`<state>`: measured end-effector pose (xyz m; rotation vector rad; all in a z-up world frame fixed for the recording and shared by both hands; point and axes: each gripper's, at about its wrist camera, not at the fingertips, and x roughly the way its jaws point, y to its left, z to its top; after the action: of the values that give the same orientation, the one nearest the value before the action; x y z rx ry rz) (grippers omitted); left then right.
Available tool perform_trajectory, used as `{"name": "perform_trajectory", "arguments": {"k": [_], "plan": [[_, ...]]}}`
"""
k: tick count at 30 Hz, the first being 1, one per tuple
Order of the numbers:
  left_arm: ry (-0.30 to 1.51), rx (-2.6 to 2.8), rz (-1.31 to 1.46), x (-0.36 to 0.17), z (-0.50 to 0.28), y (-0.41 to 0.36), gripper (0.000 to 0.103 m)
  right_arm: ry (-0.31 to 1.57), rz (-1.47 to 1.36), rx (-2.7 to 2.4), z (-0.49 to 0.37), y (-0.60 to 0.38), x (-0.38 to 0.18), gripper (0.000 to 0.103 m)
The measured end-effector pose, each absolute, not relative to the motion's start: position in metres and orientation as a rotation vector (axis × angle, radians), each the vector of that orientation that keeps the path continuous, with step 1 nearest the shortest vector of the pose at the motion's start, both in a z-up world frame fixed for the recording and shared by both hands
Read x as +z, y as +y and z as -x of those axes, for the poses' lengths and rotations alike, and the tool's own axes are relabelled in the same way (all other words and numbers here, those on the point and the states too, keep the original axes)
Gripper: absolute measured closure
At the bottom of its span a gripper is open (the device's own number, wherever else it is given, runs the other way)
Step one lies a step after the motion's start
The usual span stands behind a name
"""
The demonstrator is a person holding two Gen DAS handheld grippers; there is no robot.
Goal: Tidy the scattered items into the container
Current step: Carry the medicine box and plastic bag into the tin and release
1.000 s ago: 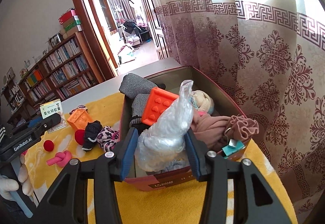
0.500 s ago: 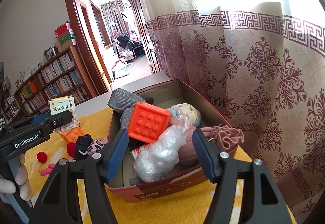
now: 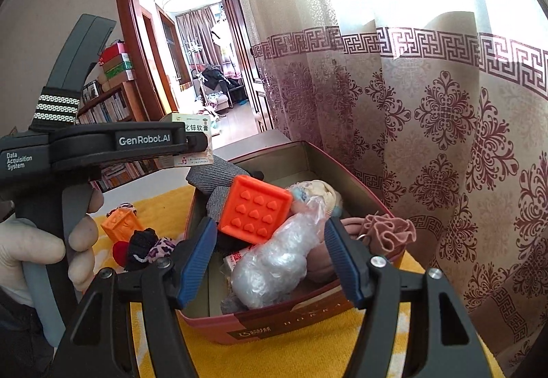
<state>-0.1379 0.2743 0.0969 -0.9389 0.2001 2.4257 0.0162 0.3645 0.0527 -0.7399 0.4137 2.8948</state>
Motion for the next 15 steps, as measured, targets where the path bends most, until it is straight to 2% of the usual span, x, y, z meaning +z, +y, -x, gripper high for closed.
{"name": "perform_trajectory", "arguments": {"k": [8,9,10,12,15], "plan": [[0.228,2.368,0.991,0.084,0.154,0.306,0.050,0.448,0.758,2.893,-0.016,0.367,0.050,0.034],[0.224,2.362,1.006,0.082,0.156,0.307,0.044,0.454,0.758,2.892,-0.016,0.368,0.049,0.034],[0.213,2.356,1.021,0.080,0.157,0.307,0.030,0.459,0.758,2.890,-0.016,0.369,0.049,0.034],[0.179,2.390,1.012,0.078,0.156,0.302,0.017,0.468,0.759,2.888,-0.016,0.370,0.049,0.034],[0.144,2.392,1.029,0.077,0.157,0.294,0.017,0.468,0.755,2.889,-0.017,0.370,0.049,0.034]]}}
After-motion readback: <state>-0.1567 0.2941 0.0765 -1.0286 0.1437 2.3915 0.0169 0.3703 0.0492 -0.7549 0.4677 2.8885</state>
